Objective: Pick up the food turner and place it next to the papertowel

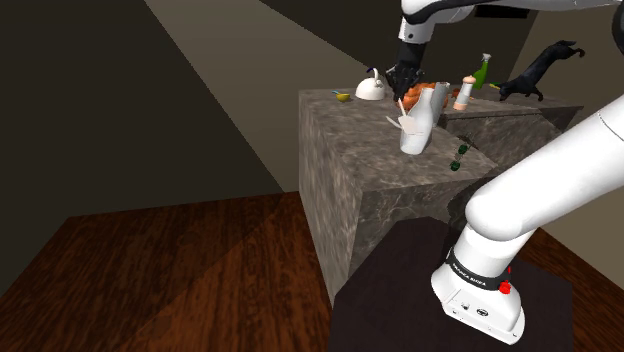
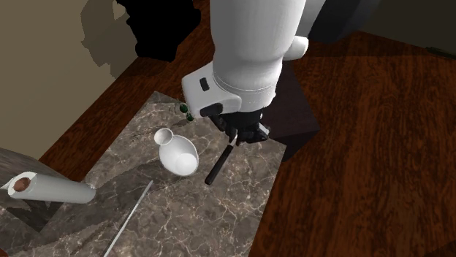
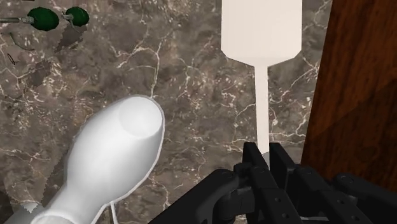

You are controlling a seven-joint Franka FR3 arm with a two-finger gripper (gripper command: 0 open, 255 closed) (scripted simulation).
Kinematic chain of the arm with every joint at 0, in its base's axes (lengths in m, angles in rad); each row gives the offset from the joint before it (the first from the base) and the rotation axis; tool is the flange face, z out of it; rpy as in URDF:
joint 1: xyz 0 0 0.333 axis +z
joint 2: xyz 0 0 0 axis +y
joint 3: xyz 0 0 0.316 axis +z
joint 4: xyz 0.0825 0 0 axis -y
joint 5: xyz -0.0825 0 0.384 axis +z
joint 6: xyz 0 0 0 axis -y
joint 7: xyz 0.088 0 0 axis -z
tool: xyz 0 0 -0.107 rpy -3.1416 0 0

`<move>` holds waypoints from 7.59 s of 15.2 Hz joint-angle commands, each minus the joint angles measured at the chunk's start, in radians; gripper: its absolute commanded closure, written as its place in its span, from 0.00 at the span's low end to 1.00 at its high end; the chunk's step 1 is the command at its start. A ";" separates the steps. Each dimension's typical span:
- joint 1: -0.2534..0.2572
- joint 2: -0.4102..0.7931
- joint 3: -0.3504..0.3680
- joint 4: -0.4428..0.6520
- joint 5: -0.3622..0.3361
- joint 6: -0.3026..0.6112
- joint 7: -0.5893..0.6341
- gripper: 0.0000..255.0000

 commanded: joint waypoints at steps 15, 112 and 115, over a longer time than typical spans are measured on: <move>-0.048 0.047 -0.123 0.177 -0.021 -0.117 -0.181 1.00; -0.352 0.768 -0.533 0.323 0.432 0.309 -1.046 0.00; -0.353 0.768 -0.533 0.324 0.432 0.309 -1.046 0.00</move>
